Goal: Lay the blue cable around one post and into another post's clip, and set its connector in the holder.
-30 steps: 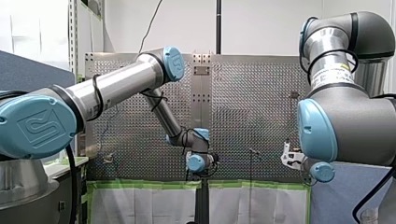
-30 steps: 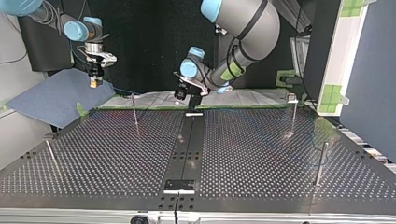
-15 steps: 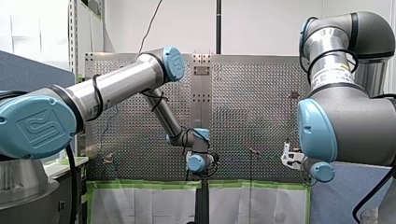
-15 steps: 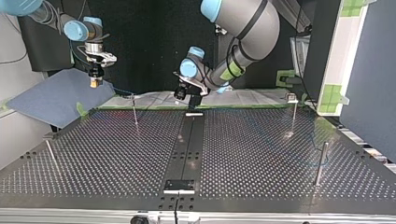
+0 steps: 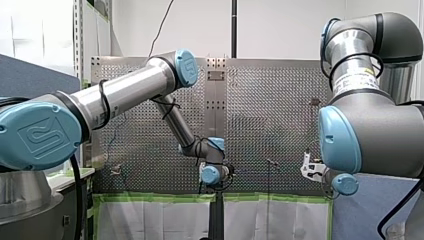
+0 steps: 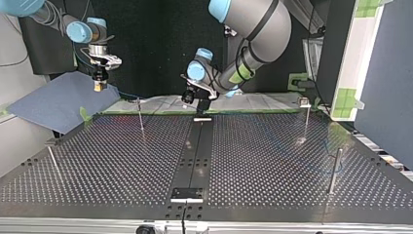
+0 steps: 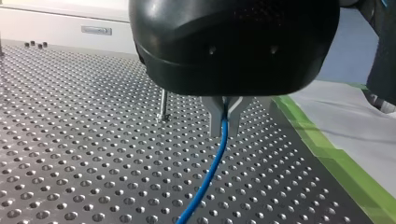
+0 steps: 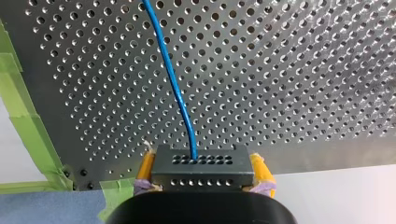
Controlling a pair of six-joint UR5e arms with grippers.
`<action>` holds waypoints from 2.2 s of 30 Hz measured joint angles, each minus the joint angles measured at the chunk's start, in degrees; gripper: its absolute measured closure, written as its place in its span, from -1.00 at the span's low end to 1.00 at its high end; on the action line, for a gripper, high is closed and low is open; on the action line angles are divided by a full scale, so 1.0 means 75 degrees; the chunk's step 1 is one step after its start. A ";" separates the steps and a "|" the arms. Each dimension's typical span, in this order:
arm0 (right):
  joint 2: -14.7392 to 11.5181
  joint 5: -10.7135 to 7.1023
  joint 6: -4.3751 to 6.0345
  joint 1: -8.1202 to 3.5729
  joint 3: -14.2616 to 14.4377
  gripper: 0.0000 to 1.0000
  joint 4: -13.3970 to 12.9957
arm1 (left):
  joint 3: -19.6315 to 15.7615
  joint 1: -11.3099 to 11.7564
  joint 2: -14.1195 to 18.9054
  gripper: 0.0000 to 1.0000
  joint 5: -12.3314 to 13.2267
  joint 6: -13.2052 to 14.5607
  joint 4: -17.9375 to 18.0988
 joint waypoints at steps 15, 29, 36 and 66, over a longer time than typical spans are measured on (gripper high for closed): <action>0.0000 -0.0002 0.0003 -0.0066 -0.0003 1.00 0.0000 | 0.0002 -0.0031 0.0001 0.86 -0.0296 0.0126 -0.0019; -0.0001 0.0093 0.0013 -0.0244 -0.0009 1.00 0.0014 | 0.0004 -0.0049 0.0000 0.98 -0.0072 0.0016 -0.0016; 0.0000 0.0101 0.0011 -0.0369 -0.0011 1.00 0.0023 | 0.0004 -0.0047 0.0001 0.98 -0.0071 0.0027 -0.0025; 0.0000 0.0099 -0.0030 -0.0641 -0.0604 1.00 0.0582 | 0.0666 -0.0794 0.0000 0.98 -0.0124 -0.0040 -0.0599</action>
